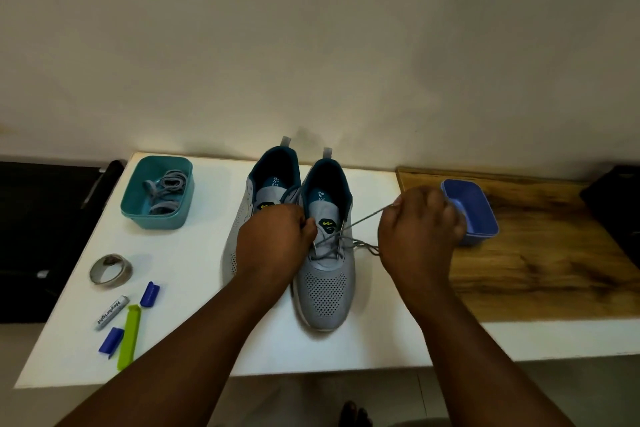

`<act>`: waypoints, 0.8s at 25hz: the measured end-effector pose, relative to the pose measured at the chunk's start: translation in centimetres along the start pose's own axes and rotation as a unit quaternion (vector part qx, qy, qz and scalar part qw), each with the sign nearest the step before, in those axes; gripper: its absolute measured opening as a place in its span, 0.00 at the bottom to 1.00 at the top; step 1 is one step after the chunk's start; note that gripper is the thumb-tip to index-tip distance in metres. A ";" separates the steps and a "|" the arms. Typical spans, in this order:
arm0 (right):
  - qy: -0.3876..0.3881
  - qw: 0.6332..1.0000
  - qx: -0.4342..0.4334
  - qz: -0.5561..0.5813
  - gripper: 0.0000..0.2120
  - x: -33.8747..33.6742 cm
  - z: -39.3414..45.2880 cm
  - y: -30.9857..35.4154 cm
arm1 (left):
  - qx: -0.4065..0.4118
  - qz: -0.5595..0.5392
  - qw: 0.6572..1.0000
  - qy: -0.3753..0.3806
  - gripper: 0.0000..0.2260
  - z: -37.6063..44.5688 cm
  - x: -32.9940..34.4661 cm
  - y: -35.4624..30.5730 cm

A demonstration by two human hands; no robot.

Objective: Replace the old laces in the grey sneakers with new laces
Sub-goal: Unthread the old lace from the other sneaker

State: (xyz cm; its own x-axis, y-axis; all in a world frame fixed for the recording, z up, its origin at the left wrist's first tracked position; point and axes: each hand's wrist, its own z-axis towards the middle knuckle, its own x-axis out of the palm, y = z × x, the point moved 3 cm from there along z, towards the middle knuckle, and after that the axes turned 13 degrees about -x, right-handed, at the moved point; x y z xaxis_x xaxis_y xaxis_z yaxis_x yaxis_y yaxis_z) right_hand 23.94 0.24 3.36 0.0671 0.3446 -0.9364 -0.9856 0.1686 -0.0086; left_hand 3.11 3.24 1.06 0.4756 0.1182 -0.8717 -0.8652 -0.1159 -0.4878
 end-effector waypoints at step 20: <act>0.113 0.961 -0.191 0.163 0.13 2.1 -0.5 4.2 | 0.004 -0.031 0.999 0.040 0.16 -0.2 1.2 -0.5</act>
State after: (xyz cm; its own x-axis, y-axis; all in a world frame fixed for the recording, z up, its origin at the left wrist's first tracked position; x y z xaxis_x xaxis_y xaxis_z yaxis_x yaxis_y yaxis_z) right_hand 19.90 1.25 1.20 -0.2483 0.1042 -0.9631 -0.9361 -0.2816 0.2109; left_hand 4.12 3.27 0.23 0.5400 0.0455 -0.8404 -0.8343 -0.1031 -0.5416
